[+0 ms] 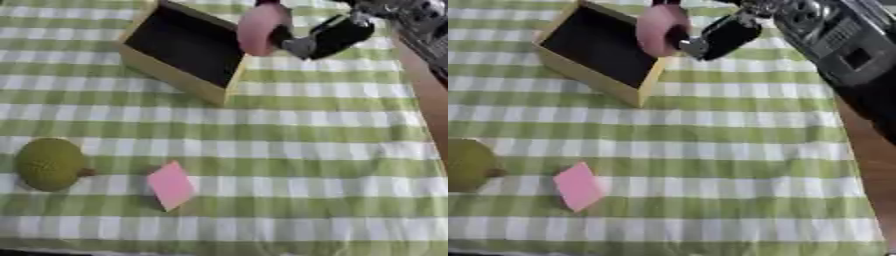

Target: Pick up objects on the table and place them in the box.

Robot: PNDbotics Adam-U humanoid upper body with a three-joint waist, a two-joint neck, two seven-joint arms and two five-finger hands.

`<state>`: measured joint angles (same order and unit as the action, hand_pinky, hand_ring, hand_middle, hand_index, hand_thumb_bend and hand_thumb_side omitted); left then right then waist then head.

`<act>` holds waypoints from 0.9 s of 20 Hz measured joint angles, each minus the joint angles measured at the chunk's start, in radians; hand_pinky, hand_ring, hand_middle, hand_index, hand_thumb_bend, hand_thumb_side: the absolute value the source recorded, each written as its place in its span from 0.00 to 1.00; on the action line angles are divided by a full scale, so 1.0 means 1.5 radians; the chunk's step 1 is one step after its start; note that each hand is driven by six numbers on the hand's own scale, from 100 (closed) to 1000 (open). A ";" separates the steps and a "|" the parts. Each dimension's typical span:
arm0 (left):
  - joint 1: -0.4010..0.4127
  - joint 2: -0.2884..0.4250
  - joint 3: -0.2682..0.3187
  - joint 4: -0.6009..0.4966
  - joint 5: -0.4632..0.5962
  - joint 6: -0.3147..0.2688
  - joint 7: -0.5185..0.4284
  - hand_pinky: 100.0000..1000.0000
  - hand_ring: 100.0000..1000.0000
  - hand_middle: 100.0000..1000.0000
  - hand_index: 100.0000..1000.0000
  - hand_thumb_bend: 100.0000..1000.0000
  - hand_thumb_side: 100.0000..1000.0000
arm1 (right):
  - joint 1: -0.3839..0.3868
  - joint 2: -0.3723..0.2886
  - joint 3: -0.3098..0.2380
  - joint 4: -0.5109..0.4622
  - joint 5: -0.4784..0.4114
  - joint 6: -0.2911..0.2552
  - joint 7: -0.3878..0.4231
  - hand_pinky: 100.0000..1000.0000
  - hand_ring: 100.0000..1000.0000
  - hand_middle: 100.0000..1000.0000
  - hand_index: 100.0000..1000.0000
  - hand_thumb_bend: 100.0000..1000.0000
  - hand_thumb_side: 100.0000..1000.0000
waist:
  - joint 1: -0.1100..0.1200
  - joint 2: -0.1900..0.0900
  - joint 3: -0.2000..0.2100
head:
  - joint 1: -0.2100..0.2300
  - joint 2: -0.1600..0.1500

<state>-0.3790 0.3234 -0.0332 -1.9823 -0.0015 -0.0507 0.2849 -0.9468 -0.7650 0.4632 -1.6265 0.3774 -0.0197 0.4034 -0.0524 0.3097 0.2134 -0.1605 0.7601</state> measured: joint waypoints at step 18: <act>-0.014 -0.001 -0.004 0.000 0.004 -0.003 -0.003 0.78 0.73 0.68 0.79 0.22 0.67 | -0.092 0.197 -0.040 0.432 0.240 -0.168 -0.094 0.85 0.70 0.50 0.69 0.00 0.00 | -0.003 0.017 0.020 | -0.020 -0.011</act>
<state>-0.4006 0.3213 -0.0390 -1.9823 0.0044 -0.0546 0.2801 -1.0850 -0.4687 0.4031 -0.9791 0.7380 -0.2720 0.2619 -0.0570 0.3348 0.2432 -0.1899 0.7443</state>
